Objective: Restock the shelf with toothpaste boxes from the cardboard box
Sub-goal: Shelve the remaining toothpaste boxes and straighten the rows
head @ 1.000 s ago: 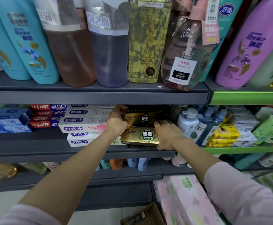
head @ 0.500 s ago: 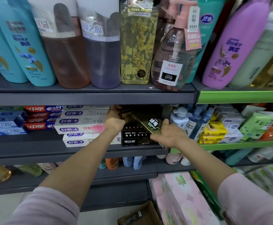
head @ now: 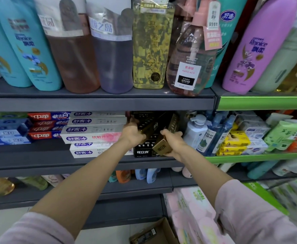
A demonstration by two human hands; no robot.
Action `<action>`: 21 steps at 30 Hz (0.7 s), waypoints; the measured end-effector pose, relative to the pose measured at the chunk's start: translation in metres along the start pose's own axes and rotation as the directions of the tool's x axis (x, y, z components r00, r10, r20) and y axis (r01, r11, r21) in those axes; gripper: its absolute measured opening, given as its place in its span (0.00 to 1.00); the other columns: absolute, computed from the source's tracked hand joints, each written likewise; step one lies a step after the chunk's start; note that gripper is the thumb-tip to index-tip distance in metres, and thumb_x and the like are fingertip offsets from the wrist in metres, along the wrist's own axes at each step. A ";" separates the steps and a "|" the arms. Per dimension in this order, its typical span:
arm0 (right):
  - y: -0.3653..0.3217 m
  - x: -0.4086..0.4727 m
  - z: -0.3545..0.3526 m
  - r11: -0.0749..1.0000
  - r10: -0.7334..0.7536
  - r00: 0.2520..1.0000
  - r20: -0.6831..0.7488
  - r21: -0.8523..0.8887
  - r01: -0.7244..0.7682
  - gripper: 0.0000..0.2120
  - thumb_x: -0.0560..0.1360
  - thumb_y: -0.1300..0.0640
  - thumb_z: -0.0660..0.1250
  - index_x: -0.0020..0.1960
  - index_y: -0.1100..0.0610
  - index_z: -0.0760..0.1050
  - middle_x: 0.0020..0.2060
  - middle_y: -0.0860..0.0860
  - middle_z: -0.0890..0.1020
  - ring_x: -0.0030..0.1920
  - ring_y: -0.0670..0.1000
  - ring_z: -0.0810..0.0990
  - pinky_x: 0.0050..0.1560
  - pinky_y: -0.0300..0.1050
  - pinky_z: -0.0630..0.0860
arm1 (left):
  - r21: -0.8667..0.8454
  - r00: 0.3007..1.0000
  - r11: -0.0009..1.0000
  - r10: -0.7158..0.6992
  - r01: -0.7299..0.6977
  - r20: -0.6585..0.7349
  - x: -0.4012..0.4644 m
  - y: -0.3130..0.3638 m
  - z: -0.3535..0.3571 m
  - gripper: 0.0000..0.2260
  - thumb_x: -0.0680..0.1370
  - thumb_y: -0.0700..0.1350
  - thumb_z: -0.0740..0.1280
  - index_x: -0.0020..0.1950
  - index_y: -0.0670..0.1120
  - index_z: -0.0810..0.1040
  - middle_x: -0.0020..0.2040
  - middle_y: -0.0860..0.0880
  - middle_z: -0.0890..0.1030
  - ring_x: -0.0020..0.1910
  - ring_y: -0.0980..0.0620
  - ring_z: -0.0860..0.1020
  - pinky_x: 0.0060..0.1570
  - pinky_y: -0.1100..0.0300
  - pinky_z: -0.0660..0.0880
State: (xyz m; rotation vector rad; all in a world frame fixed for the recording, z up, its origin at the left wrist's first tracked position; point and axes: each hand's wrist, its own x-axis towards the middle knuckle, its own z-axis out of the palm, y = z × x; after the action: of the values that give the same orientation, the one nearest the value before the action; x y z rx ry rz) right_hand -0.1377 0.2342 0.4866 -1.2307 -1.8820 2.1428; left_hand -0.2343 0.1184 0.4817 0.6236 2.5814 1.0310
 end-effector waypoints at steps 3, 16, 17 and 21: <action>0.002 0.006 0.012 0.998 -0.046 0.997 0.063 0.042 0.044 0.22 0.80 0.50 0.60 0.68 0.55 0.55 0.58 0.55 0.74 0.59 0.56 0.75 0.60 0.54 0.76 | 0.010 0.999 1.000 0.002 -0.002 0.054 0.000 -0.002 -0.004 0.20 0.74 0.38 0.69 0.64 0.42 0.69 0.52 0.45 0.76 0.47 0.51 0.73 0.43 0.64 0.70; 0.010 0.019 0.011 0.977 -0.141 0.984 0.109 0.179 0.120 0.27 0.78 0.75 0.50 0.74 0.60 0.54 0.70 0.60 0.66 0.68 0.58 0.71 0.64 0.46 0.72 | 0.249 0.957 0.964 0.022 -0.097 0.291 0.028 0.000 -0.018 0.23 0.73 0.36 0.64 0.68 0.45 0.67 0.70 0.41 0.67 0.70 0.41 0.64 0.65 0.52 0.68; 0.008 0.019 0.011 0.982 -0.135 0.985 0.106 0.146 0.118 0.26 0.78 0.75 0.50 0.74 0.60 0.54 0.70 0.60 0.67 0.68 0.57 0.71 0.63 0.46 0.72 | 0.276 0.943 0.955 0.009 -0.107 0.334 0.029 0.000 -0.017 0.21 0.73 0.36 0.63 0.65 0.46 0.68 0.65 0.43 0.69 0.68 0.42 0.66 0.63 0.51 0.69; 0.006 0.023 0.007 0.994 -0.101 0.989 0.108 0.051 0.096 0.26 0.79 0.74 0.50 0.75 0.60 0.56 0.69 0.61 0.68 0.66 0.56 0.72 0.61 0.44 0.73 | 0.235 0.952 0.967 0.027 -0.102 0.304 0.033 0.003 -0.012 0.14 0.75 0.38 0.59 0.61 0.43 0.68 0.62 0.41 0.71 0.60 0.43 0.69 0.59 0.52 0.68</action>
State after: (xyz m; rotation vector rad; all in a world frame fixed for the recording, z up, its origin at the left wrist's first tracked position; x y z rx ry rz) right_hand -0.1550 0.2387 0.4688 -1.0081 -1.8799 2.2317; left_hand -0.2667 0.1294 0.4892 0.8597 2.4475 0.5779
